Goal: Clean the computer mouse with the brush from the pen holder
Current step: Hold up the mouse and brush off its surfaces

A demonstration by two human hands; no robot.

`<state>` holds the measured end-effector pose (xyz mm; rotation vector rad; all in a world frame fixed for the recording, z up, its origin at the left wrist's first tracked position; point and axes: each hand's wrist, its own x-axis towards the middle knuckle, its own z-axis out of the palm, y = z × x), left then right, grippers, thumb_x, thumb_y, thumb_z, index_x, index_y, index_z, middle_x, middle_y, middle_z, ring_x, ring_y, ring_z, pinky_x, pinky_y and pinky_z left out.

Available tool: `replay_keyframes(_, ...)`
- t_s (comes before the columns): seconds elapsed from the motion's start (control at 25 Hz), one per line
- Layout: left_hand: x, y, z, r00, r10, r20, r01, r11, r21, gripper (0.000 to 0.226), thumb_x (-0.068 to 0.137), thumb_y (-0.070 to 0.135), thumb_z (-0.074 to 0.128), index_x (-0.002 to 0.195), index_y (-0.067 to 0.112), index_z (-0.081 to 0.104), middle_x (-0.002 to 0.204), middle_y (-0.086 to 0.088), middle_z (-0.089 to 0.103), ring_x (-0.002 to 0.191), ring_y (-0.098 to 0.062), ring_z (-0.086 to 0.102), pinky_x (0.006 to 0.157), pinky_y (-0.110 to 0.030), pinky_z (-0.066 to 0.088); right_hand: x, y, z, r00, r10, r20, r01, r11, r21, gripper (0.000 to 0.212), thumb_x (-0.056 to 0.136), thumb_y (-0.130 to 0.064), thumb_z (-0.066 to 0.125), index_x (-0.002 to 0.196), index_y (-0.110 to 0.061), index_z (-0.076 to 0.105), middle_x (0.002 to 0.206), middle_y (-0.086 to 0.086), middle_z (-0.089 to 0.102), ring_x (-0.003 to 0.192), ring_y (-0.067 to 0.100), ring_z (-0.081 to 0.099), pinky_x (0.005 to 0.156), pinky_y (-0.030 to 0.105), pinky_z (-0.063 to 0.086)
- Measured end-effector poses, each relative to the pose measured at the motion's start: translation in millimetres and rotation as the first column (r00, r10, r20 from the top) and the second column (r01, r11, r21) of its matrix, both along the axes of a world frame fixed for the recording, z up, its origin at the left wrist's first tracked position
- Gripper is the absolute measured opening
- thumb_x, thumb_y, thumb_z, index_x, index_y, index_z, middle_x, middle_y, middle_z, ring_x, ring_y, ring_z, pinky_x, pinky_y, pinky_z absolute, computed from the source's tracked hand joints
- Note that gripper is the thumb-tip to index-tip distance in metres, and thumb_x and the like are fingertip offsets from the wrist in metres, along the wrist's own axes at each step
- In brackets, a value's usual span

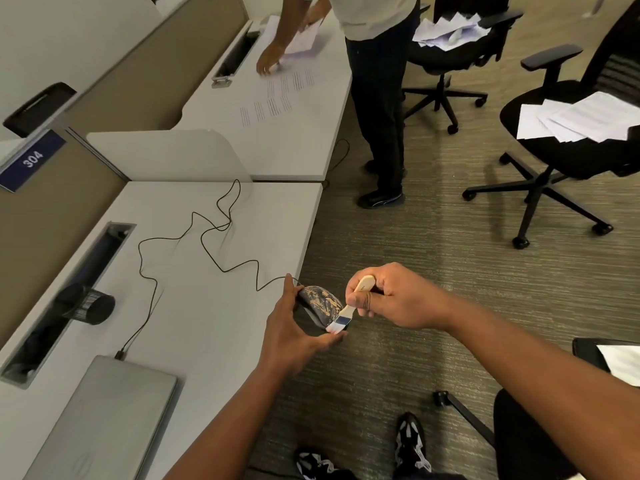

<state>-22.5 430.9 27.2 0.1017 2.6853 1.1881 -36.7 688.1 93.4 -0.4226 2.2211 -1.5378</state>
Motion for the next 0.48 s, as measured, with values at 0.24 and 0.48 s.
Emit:
replay_keyframes(0.24, -1.5, -1.1, -5.0, 1.0, -0.007, -0.009, 0.007, 0.999, -0.046, 0.116, 0.057, 0.066, 0.099, 0.152, 0.028, 0.044, 0.147, 0.008, 0.062, 0.128, -0.011, 0.064, 0.1, -0.017, 0.055, 1.1, 2.2, 7.6, 0.996, 0.069, -0.049, -0.064, 0.993, 0.099, 0.013, 0.102, -0.041, 0.064, 0.095, -0.033, 0.072, 0.084, 0.0, 0.074, 0.083, 0.027, 0.07, 0.079, 0.055, 0.058)
replay_keyframes(0.48, 3.7, 2.7, 1.3, 0.999, 0.053, 0.001, -0.053, 0.999, -0.01, 0.114, 0.045, 0.096, 0.082, 0.14, 0.049, 0.041, 0.131, 0.032, 0.054, 0.113, 0.004, 0.061, 0.076, 0.007, 0.042, 3.0, 5.2, 8.9, 0.99, 0.113, -0.082, -0.097, 0.98, 0.176, 0.012, 0.103, -0.039, 0.063, 0.096, -0.032, 0.071, 0.084, 0.0, 0.072, 0.079, 0.022, 0.067, 0.074, 0.047, 0.056)
